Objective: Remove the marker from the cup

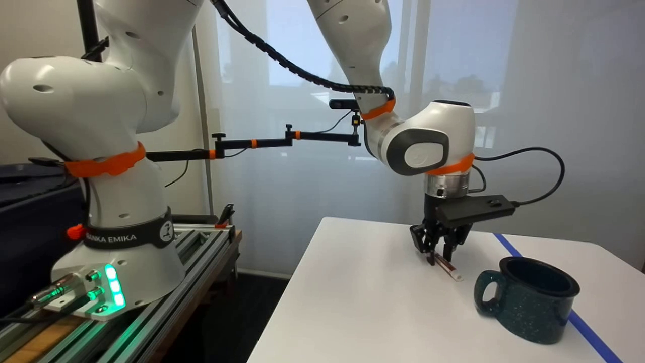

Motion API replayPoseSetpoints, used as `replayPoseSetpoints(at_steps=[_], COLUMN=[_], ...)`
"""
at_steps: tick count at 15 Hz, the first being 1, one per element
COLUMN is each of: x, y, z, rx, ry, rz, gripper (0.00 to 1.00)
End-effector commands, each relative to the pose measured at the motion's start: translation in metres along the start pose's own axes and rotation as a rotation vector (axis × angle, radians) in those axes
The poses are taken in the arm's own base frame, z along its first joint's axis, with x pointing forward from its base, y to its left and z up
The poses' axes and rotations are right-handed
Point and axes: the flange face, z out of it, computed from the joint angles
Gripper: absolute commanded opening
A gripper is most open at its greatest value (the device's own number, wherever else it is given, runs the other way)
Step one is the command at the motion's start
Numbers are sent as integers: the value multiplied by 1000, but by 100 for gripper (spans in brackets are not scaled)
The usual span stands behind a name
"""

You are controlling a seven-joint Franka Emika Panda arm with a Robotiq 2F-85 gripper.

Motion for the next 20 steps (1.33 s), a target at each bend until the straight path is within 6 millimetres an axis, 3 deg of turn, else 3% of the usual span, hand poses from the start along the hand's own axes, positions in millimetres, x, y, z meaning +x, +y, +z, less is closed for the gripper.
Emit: replayPoseSetpoints(at_steps=[1, 4, 8, 14, 20], x=[6, 18, 28, 13, -2], y=[-8, -6, -1, -11, -42], z=[-15, -42, -101, -190, -239], rx=[-18, -25, -72, -179, -161], ry=[-6, -5, -44, -164, -190], rz=[-10, -2, 59, 374, 728], gripper=[75, 99, 100, 100, 100])
